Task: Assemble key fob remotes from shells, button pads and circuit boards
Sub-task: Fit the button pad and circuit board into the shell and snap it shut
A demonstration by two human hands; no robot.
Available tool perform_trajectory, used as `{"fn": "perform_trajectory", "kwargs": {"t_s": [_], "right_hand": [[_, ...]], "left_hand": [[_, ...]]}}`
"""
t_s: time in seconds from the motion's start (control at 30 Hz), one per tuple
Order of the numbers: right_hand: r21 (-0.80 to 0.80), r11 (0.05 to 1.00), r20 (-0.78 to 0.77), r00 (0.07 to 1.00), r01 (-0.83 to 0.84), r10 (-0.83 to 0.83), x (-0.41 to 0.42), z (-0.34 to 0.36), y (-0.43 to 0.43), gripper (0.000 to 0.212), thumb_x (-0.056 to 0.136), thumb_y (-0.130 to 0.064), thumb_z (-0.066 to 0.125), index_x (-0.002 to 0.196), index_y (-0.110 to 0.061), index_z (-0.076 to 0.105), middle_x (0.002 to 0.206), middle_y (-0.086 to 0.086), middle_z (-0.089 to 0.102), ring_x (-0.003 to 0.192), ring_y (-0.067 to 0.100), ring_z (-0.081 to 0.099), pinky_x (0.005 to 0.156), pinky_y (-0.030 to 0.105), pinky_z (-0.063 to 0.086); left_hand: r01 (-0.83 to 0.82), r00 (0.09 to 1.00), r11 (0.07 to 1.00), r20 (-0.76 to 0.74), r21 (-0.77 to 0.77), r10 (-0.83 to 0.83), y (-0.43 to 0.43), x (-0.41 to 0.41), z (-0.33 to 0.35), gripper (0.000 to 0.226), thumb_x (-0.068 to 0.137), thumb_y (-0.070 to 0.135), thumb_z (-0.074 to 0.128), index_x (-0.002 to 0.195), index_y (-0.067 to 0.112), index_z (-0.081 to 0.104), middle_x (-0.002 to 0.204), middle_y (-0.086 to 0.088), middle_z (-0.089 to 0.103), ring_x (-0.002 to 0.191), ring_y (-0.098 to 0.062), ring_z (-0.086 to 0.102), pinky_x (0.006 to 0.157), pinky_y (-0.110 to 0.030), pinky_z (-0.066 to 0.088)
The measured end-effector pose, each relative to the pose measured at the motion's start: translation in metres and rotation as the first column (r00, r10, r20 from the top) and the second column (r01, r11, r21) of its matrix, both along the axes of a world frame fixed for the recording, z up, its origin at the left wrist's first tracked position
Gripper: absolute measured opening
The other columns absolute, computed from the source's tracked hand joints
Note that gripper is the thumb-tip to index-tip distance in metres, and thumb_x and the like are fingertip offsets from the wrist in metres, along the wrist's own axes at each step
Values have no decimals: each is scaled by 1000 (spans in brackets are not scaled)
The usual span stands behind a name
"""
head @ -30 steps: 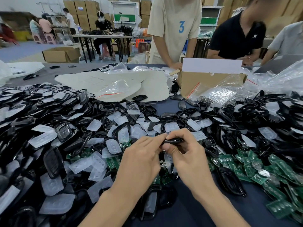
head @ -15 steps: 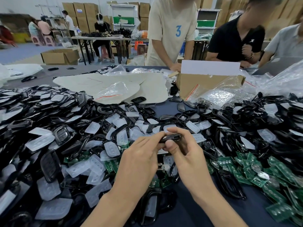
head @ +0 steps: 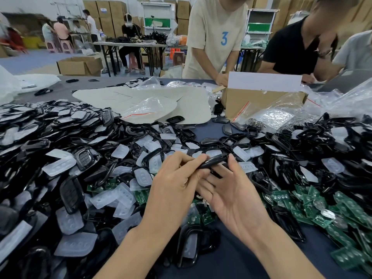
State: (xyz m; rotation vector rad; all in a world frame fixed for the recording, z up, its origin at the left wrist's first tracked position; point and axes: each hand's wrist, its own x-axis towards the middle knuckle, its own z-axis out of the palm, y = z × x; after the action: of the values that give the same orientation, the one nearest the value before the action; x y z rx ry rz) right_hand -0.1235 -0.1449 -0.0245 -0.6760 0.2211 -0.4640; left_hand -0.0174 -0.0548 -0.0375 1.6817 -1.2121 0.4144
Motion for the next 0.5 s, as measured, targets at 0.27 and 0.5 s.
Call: {"fn": "perform_trajectory", "kwargs": {"t_s": [0.27,0.5], "right_hand": [[74,997,42,999,-19,16,3,-1,1,56,100,-43,48,117,4,72,125,29,65,118,33,67,89,33,58],[3,1000,72,997,-21,20,1,1,3,56,102,-41,46,131,4,61,129,27,63,124,34,63,95,33,55]], "left_hand": [[37,988,999,-150,-16,-39,3,-3,9,23,88,29,67,111,31,71,93,20,52,96,-4,54,82,-9,41],[31,996,999,-77,-42,-34,3,-3,10,20,89,32,65,102,18,69,94,19,56,95,-6,56,83,-12,43]]}}
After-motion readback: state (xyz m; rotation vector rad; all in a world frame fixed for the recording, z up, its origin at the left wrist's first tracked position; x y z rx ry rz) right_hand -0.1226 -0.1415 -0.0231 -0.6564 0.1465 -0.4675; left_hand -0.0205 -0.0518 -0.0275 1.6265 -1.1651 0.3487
